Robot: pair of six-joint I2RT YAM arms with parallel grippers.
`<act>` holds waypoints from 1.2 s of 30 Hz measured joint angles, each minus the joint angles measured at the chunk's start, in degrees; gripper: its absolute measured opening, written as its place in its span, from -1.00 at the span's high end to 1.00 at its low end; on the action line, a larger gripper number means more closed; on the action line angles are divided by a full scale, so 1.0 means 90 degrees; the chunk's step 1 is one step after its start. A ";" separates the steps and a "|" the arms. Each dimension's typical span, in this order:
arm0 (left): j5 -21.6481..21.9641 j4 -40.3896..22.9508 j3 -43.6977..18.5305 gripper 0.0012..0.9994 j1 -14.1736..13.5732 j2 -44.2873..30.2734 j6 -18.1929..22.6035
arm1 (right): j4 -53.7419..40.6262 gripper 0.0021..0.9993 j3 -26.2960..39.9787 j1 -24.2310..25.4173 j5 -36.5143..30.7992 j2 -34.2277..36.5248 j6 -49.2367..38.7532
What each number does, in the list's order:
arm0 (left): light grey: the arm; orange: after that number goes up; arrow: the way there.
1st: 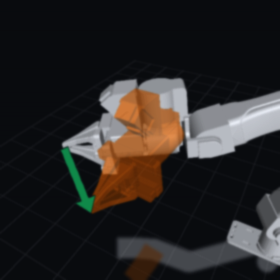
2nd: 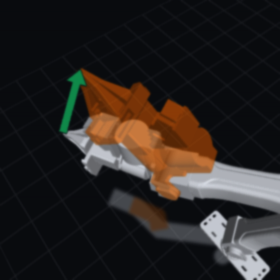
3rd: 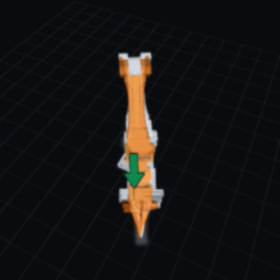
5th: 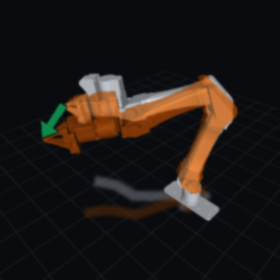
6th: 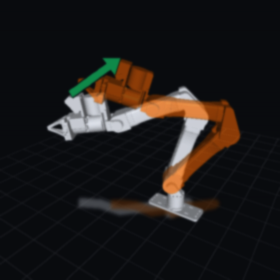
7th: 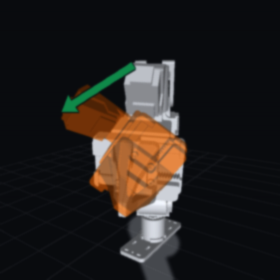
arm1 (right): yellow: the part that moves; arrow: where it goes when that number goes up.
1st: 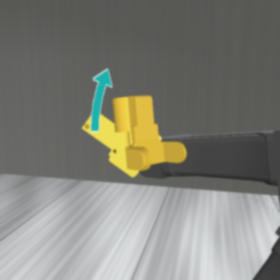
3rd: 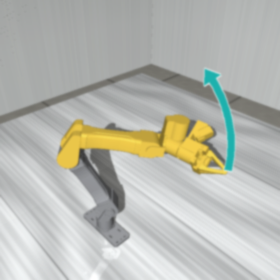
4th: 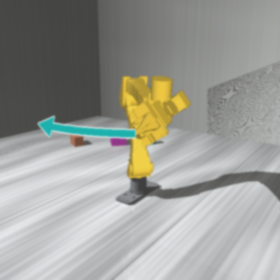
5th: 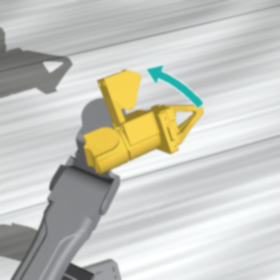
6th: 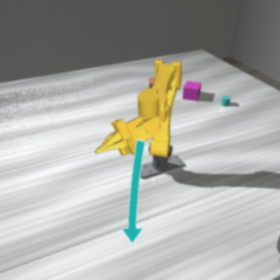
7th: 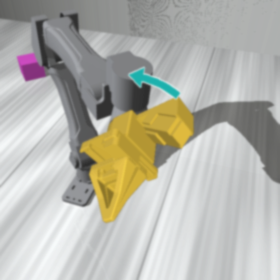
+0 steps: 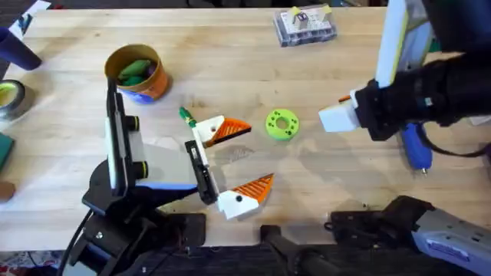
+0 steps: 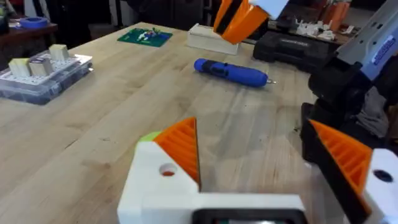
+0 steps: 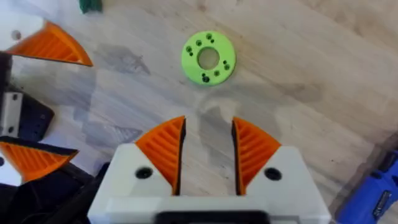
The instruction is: Pick up the gripper from the table and insert it into the empty holder that is missing its gripper. Then pick up a screw, insert it into the mounting hole, and use the screwdriver to tighten it. Finally, clean up the table by picking up the vegetable and placing it into the bucket.
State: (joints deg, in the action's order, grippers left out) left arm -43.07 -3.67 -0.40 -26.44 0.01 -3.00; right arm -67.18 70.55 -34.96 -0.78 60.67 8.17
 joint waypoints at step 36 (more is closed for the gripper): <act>0.0000 0.0001 0.0000 -0.99 0.0000 -0.0002 0.0002 | 0.2810 0.26 -0.1818 -0.0056 0.0387 0.2510 0.0077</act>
State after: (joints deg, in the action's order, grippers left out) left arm -43.07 -3.66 -0.40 -26.44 -0.01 -2.98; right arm -41.89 54.19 -35.46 2.71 83.26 8.86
